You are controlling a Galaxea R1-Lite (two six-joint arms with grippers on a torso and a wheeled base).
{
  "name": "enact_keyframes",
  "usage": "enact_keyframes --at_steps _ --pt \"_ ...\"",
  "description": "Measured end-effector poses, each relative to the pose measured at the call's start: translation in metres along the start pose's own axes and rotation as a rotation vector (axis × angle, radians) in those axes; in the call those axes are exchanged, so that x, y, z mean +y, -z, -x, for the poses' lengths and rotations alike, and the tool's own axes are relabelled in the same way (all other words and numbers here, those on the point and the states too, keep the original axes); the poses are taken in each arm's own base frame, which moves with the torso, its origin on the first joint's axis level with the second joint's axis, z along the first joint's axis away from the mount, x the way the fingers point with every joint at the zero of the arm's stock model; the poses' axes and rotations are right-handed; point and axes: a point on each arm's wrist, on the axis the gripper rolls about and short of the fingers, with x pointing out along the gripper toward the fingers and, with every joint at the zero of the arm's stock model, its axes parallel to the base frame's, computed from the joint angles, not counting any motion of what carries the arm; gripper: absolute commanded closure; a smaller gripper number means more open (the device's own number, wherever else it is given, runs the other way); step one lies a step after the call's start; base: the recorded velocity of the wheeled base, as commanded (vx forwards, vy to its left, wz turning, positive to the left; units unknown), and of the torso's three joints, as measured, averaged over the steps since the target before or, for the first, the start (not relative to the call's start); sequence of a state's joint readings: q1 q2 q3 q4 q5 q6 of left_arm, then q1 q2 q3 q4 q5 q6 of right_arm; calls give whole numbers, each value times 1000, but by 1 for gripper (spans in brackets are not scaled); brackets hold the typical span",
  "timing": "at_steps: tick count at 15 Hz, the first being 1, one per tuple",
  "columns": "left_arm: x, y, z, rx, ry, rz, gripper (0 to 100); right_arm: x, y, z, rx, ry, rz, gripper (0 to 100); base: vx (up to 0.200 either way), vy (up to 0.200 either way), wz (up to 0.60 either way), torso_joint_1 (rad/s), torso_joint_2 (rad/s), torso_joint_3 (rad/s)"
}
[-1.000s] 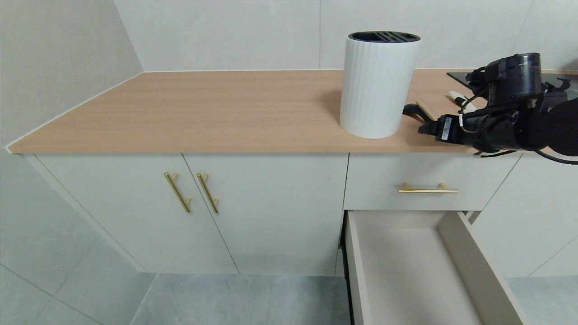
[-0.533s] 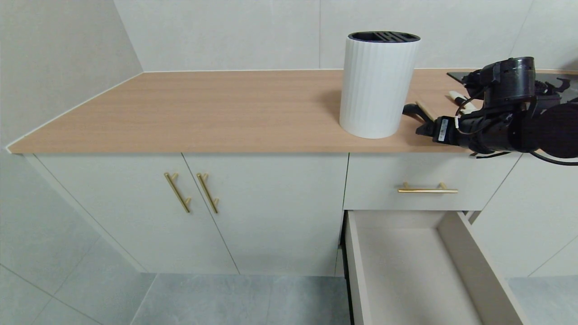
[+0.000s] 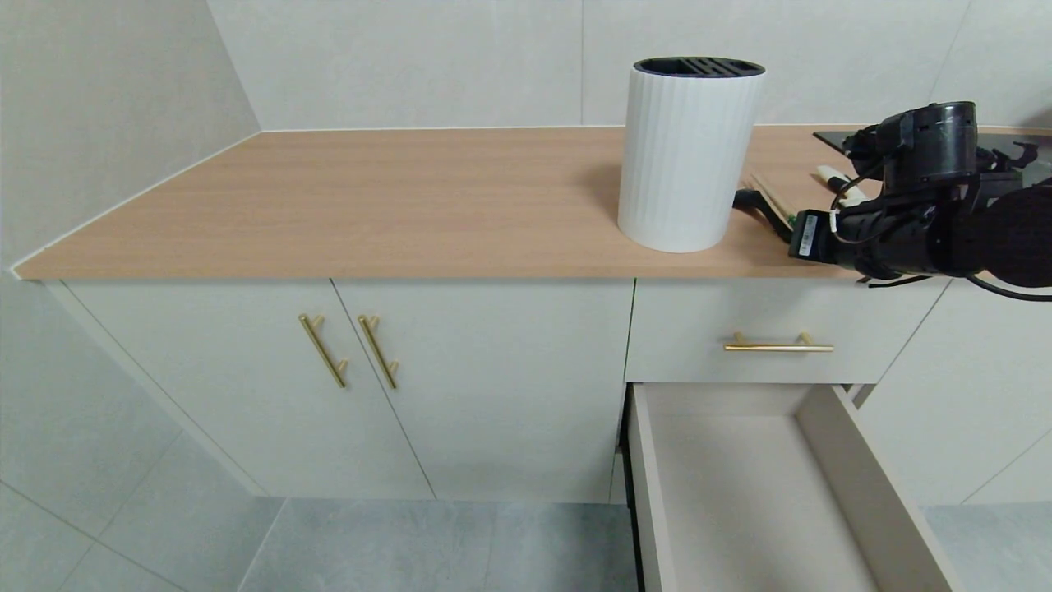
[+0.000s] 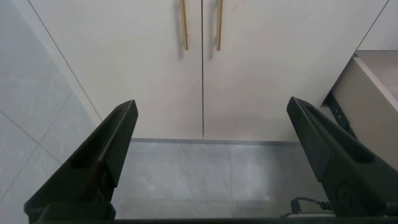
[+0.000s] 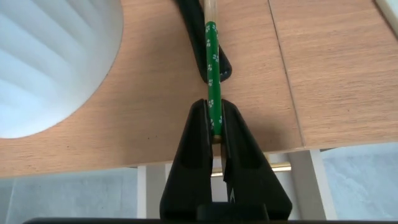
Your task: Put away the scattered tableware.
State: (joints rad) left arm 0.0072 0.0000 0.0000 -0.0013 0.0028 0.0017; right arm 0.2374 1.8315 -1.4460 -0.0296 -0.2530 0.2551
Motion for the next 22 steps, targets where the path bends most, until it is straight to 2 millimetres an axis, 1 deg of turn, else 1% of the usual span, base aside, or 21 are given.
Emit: enact_keyframes --at_steps 6,9,12,14,17,18,20,22 --pt "0 0 0 0 0 0 0 -2 -7 14 -26 -5 -7 100 0 0 0 0 0 0" --pt "0 0 0 0 0 0 0 -7 -11 32 -45 -13 -18 100 0 0 0 0 0 0" --pt "0 0 0 0 0 0 0 -16 -12 69 -62 -38 -22 100 0 0 0 0 0 0" --pt "0 0 0 0 0 0 0 -25 -8 103 -45 -93 -18 100 0 0 0 0 0 0" --pt "0 0 0 0 0 0 0 -41 2 149 2 -148 -13 100 0 0 0 0 0 0" --pt "0 0 0 0 0 0 0 -46 8 164 42 -170 -5 100 0 0 0 0 0 0" --pt "0 0 0 0 0 0 0 -52 22 191 150 -274 22 100 0 0 0 0 0 0" --pt "0 0 0 0 0 0 0 -56 28 210 223 -337 58 100 0 0 0 0 0 0"
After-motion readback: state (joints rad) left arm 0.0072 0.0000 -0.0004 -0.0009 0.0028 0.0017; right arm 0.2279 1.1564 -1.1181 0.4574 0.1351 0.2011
